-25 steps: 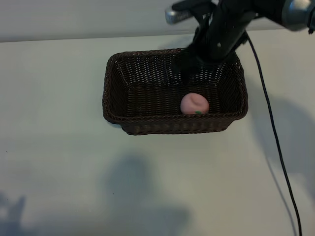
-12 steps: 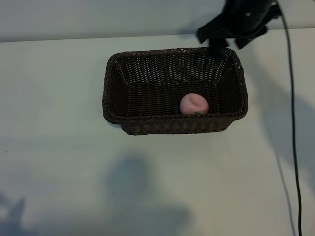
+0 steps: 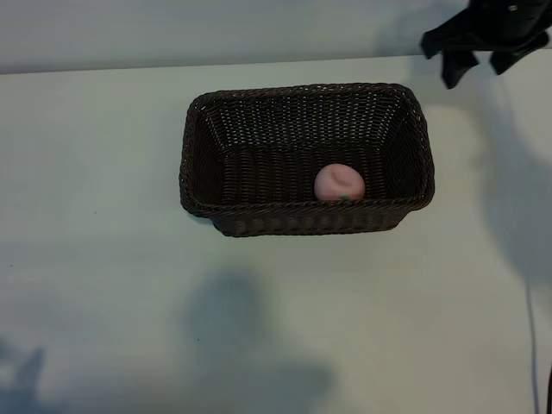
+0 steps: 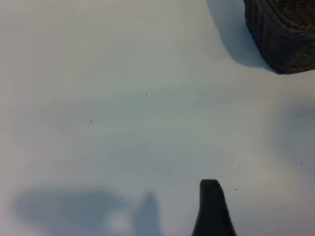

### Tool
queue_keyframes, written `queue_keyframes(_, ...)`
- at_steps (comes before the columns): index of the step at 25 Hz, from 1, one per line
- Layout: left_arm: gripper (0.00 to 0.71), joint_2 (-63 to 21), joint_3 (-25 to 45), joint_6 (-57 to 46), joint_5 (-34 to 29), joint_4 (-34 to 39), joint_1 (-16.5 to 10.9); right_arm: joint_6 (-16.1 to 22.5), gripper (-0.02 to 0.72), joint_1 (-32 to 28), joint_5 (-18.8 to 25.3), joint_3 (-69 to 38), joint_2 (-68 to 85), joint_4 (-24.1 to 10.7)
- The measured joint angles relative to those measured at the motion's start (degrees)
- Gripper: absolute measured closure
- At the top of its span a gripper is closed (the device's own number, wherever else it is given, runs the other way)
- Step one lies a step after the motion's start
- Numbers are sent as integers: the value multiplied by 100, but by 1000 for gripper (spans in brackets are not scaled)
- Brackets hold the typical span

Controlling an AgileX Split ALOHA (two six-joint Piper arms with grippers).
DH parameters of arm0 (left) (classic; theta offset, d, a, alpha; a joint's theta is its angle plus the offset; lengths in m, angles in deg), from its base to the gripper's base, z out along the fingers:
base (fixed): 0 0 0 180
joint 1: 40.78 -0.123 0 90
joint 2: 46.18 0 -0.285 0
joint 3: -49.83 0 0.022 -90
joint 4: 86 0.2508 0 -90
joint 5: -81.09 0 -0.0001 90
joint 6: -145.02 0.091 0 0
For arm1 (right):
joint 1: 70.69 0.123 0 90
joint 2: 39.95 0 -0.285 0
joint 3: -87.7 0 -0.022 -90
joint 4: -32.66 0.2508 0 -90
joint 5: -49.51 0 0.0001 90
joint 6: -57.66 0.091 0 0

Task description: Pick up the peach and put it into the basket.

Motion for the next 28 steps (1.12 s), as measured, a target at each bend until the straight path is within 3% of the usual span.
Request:
queue_keyframes(13,213,0,0,-5,0,0,0,-23,110,-1099,28,0,701,49)
queue_keyframes(21,213,0,0,-5,0,0,0,-130,111,-1170,34,0,1607,509)
queue_keyframes(28,213,0,0,-5,0,0,0,-152,126,-1170,45,-24,2855,683)
